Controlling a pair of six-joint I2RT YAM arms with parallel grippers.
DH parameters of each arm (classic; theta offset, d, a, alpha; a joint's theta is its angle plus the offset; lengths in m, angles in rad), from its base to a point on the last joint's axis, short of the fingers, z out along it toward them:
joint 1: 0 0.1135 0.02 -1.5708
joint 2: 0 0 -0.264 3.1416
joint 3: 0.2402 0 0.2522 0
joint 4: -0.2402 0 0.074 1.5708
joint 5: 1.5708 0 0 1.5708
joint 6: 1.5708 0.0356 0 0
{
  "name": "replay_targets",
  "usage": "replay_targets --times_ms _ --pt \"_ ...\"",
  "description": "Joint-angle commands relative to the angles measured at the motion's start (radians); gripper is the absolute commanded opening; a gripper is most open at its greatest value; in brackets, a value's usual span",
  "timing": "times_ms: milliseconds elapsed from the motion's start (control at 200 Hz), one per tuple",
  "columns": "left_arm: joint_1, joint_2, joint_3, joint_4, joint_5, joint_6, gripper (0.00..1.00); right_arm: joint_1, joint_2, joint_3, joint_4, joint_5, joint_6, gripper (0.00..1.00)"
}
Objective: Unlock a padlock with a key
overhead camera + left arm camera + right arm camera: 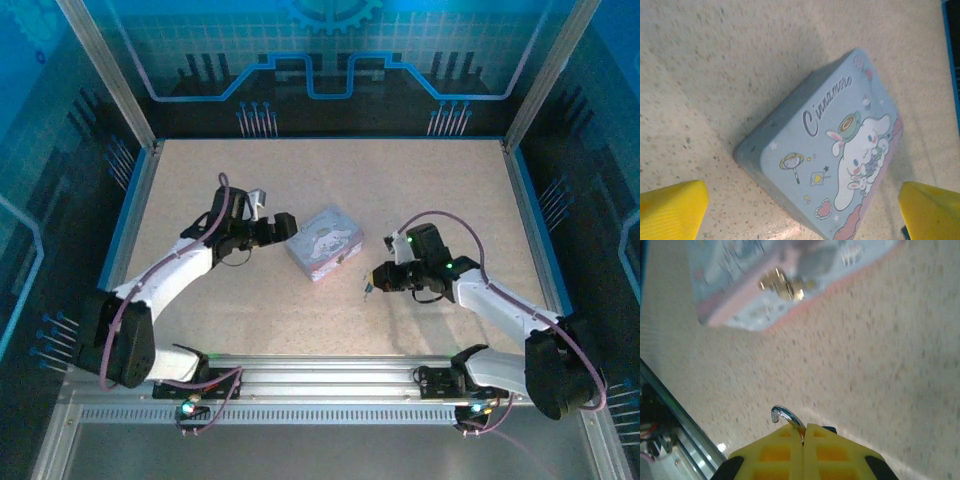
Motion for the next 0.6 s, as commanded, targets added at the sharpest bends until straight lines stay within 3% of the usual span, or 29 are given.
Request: replay_targets --times_ms 0,180,310,385,510,595 --pt "0.033 -0.052 0.009 -0.031 -0.044 0.027 0.99 0.035 0.018 0.015 -0.186 0.060 0.028 0.02" --pt "0.066 -0.100 0.004 -0.054 -0.043 0.035 0.99 0.054 0.180 0.029 -0.099 0.054 0.042 0.03" --pt "0.081 -0.132 -0.003 -0.065 -0.052 0.041 0.99 0.057 0.269 0.063 -0.034 0.066 0.039 0.09" --pt "0.093 -0.152 -0.011 -0.066 -0.063 0.045 0.99 0.056 0.283 0.085 -0.034 0.083 0.026 0.20" --pt "0.110 -0.203 -0.043 -0.053 -0.116 0.058 0.99 0.047 0.198 0.100 -0.072 0.151 0.013 0.50" --pt "0.117 -0.252 -0.086 -0.022 -0.186 0.078 0.99 0.010 0.117 0.111 -0.120 0.194 -0.015 0.59"
